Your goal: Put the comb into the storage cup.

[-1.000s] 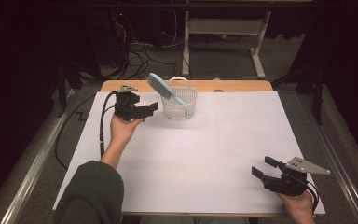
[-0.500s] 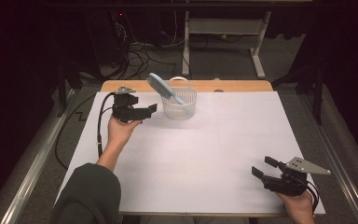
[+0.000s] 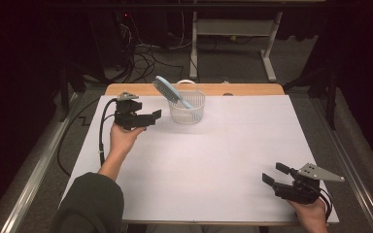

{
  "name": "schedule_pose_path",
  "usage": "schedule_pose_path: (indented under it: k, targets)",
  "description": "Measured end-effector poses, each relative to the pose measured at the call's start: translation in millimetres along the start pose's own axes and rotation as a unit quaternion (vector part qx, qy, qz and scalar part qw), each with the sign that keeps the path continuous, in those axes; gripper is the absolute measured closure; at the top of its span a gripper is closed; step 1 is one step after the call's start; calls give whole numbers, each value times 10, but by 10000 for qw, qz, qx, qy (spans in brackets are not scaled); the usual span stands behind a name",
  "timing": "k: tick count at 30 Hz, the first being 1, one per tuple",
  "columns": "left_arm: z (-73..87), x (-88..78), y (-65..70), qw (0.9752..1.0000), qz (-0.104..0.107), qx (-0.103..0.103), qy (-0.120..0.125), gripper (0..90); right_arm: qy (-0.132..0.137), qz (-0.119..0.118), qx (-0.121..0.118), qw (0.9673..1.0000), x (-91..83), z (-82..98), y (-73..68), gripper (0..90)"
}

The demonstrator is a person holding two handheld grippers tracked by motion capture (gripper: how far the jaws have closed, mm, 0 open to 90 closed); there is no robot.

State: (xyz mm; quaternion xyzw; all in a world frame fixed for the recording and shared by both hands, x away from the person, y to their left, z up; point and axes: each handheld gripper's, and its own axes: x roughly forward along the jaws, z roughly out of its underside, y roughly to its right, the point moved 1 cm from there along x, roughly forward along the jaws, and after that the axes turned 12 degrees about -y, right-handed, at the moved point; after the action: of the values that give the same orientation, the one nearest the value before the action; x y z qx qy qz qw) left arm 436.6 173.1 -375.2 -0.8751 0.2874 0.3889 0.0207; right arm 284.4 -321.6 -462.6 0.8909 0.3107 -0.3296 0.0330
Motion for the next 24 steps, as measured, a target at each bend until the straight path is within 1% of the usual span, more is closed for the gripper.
schedule_pose_path:
  k: [4,7,18,21,24]
  targets:
    - [27,-13,0,10000,-5,17,17,137,0,-4,2,10000,0,0,-1,272]
    - [43,-15,-24,10000,-42,9,-23,137,4,-6,-1,10000,0,0,0,272]
    - [102,-53,-26,10000,3,14,33,137,0,-3,7,10000,1,0,-1,272]
    - [120,-63,-30,10000,-46,45,29,137,-8,-7,7,10000,4,-1,-2,272]
    - [142,-70,-36,10000,-40,50,32,137,-14,-6,3,10000,8,-1,-5,272]
